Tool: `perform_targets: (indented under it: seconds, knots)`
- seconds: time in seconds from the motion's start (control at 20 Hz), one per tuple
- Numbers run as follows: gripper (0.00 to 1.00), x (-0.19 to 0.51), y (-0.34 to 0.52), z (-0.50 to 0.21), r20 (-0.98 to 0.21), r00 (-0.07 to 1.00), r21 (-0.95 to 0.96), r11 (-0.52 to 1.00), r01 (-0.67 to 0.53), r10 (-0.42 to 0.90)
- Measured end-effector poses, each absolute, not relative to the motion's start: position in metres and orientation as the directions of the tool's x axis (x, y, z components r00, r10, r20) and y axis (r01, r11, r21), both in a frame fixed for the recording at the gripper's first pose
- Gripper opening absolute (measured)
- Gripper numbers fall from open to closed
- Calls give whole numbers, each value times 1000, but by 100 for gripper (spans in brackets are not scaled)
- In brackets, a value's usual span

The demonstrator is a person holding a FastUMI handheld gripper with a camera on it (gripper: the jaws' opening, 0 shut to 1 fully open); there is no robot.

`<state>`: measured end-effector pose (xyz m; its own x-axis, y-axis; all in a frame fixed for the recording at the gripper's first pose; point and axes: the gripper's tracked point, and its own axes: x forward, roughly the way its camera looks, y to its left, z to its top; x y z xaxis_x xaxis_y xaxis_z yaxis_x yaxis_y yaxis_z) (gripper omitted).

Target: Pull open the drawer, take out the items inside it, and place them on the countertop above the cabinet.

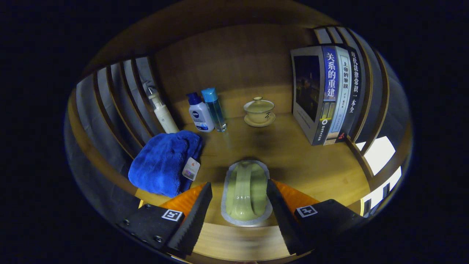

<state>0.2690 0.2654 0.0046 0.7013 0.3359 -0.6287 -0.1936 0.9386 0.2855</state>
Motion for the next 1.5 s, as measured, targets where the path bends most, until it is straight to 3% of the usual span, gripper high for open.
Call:
perform_targets:
  seconds: [0.4,0.65,1.0,1.5]
  knots:
    - [97,205,260,80,-390,843,264,922,-283,371]
    - [98,150,260,96,-304,878,222,924,-313,370]
    - [98,82,271,69,-241,892,173,921,-348,382]
    - [99,24,256,8,-189,924,175,938,-300,331]
